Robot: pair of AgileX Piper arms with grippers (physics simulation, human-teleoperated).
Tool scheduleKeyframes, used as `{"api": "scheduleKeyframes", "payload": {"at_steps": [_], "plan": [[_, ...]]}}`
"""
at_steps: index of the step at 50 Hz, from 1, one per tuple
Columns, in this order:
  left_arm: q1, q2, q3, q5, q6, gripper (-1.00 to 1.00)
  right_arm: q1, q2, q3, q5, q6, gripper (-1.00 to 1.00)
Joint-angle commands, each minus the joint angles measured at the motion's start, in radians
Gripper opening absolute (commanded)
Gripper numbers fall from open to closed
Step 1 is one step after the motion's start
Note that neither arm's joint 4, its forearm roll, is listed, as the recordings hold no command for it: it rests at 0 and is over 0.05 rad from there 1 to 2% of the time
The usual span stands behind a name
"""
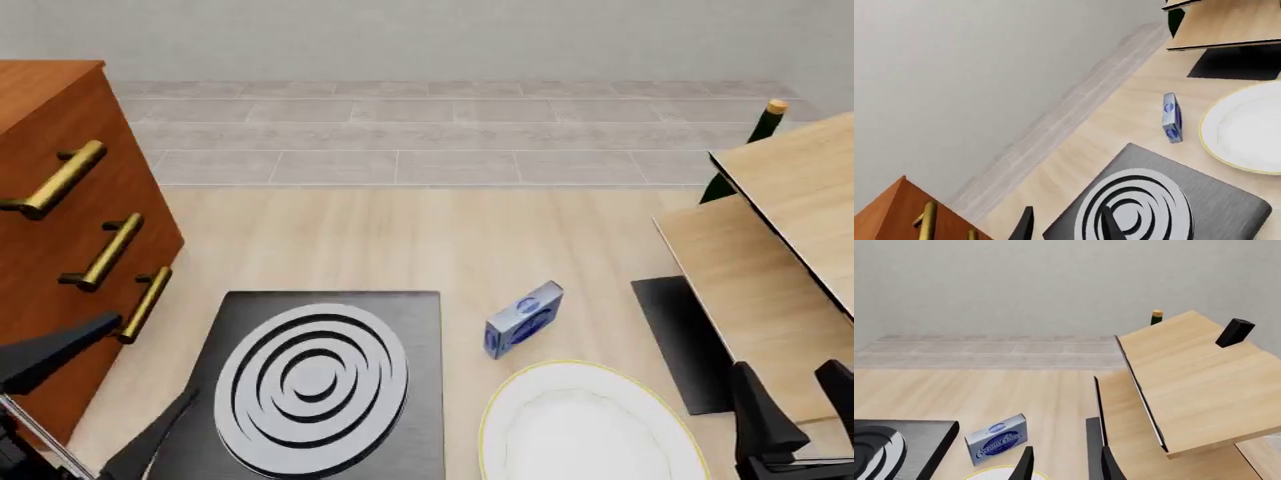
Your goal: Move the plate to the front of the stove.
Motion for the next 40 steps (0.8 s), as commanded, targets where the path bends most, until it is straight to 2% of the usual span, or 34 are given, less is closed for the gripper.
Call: {"api": "scheduleKeyframes", "payload": {"at_steps": [1,2,8,16,32,37,40], "plan": [[-0.114,0.111,-0.023,-0.02,0.194,1.0,0.003,-0.001,0.0,0.001,0.003,1.0],[-0.129,0.125,-0.02,-0.026,0.232,1.0,0.003,-0.001,0.0,0.002,0.002,1.0],[-0.182,0.184,-0.023,-0.045,0.318,1.0,0.002,-0.001,0.0,0.001,0.005,1.0],[-0.257,0.273,-0.015,-0.102,0.401,1.0,0.003,0.0,0.0,-0.003,0.01,1.0],[-0.434,0.552,-0.055,-0.266,0.475,1.0,0.013,0.019,0.0,-0.023,0.004,1.0],[-0.501,0.644,-0.108,-0.292,0.452,1.0,0.016,0.029,0.0,-0.037,0.0,1.0],[-0.538,0.705,-0.115,-0.327,0.467,1.0,0.016,0.025,0.0,-0.032,0.003,1.0]]}}
